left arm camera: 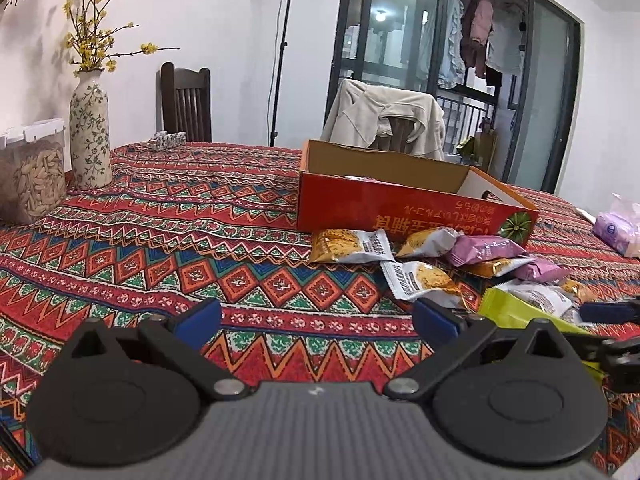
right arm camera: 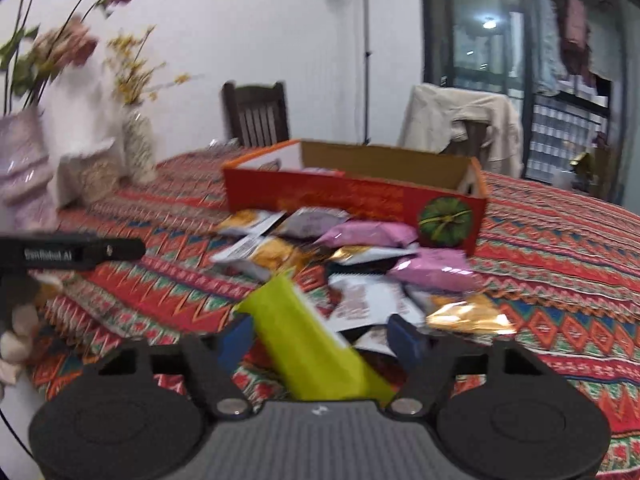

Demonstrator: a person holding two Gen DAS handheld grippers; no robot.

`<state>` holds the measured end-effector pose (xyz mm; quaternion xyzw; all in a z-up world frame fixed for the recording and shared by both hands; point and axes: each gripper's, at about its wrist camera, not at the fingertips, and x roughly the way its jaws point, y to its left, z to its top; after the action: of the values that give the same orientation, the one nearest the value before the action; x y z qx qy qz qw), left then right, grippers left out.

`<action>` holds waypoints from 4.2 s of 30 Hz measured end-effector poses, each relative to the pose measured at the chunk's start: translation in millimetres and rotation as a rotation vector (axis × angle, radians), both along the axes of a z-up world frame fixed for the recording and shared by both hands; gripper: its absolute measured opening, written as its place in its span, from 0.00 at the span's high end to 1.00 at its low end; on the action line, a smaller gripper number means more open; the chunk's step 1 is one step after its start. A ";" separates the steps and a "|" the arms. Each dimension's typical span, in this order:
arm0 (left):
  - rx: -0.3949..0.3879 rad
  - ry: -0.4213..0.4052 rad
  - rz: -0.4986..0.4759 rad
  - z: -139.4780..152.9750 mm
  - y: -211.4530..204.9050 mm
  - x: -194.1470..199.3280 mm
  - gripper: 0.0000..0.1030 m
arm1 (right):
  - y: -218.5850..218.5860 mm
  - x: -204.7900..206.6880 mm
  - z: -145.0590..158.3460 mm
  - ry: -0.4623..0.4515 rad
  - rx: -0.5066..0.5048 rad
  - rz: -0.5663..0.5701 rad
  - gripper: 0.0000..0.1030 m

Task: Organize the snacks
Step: 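Withdraw both grippers to the pile and grasp the lime-green bar with the right gripper, then hold the lime-green bar with the right gripper while the left gripper grasps a white cracker packet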

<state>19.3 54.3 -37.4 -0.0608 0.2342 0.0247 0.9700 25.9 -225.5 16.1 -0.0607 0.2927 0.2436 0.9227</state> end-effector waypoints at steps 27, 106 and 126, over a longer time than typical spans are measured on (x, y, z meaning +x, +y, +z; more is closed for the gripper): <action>-0.028 -0.008 -0.015 3.4 -4.1 -29.1 0.00 | 32.5 -10.3 -10.6 0.032 -0.048 0.033 0.69; 0.089 0.298 0.004 -21.8 -101.3 141.5 0.00 | -107.3 86.2 13.3 -0.054 0.153 -0.279 0.68; 0.080 0.236 -0.011 -16.5 -100.4 113.3 0.35 | -99.2 74.1 17.3 -0.061 0.153 -0.265 0.68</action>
<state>132.5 -46.1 -53.9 -0.0171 0.3460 0.0355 0.9374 99.9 -324.7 33.4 0.0417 0.2506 0.1394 0.9571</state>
